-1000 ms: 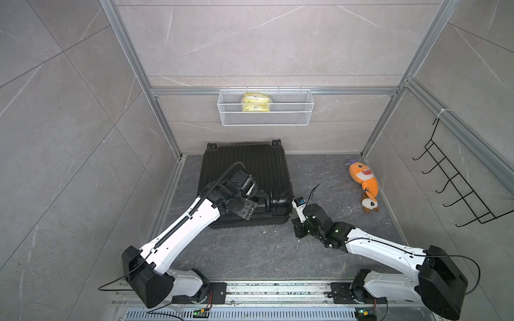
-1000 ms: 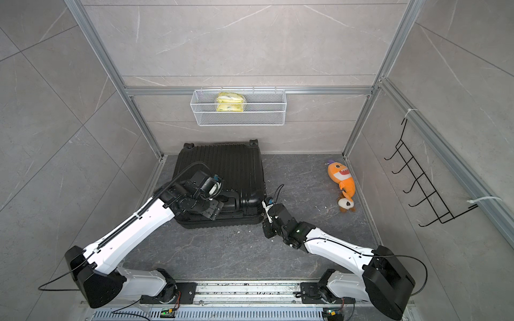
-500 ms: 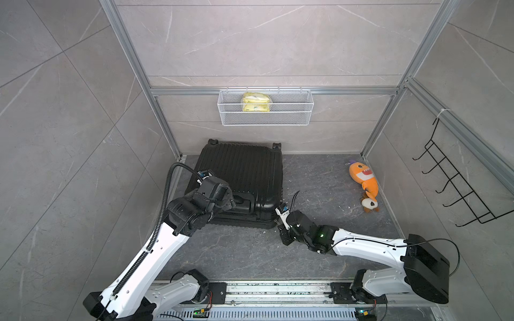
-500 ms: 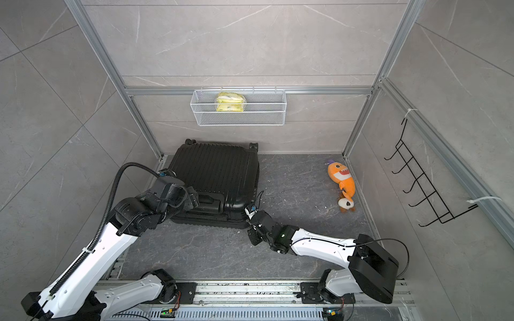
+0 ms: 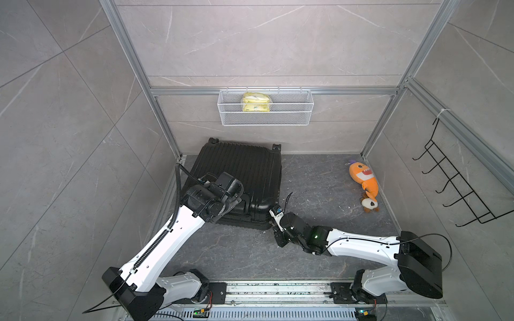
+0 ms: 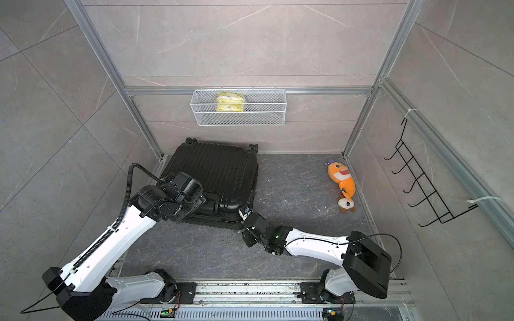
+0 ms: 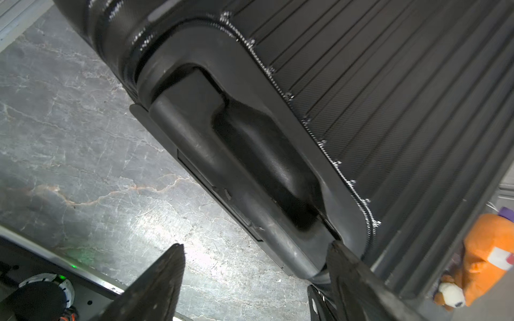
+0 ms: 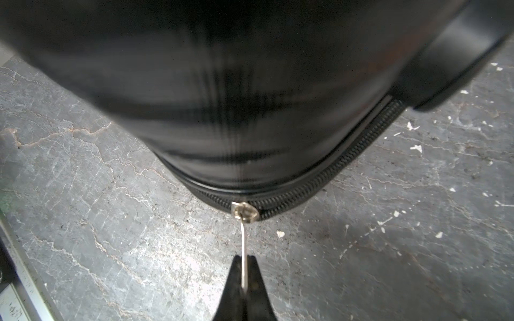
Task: Close the suitcase zippers
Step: Pick up the suitcase from the center of the board.
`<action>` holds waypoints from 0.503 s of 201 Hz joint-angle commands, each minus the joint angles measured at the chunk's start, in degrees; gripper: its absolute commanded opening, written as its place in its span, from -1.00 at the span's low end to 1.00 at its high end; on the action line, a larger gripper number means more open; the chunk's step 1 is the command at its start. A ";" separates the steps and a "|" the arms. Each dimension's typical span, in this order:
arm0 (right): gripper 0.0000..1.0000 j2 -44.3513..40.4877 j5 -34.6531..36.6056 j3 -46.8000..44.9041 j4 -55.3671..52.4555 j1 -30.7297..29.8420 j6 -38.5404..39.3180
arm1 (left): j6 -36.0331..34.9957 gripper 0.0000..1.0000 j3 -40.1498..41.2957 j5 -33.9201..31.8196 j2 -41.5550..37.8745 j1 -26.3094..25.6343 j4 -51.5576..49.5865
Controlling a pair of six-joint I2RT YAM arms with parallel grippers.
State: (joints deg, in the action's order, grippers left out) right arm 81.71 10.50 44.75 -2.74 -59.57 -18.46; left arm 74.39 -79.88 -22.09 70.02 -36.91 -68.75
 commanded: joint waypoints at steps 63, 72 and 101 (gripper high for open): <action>-1.00 0.16 0.57 2.02 0.88 -1.69 -0.35 | 3.39 0.46 3.97 5.91 4.85 6.14 3.10; -1.00 0.20 0.57 2.06 0.76 -1.77 -0.44 | 2.92 0.46 3.61 6.48 5.83 6.32 3.65; -1.00 0.52 0.66 2.07 0.81 -1.86 -0.53 | 2.71 0.49 4.18 8.33 8.73 6.97 4.82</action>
State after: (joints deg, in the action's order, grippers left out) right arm 81.93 11.42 44.91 -2.76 -60.53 -18.46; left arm 77.78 -75.46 -16.12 77.06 -30.57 -64.88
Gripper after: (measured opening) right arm 0.048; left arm 0.736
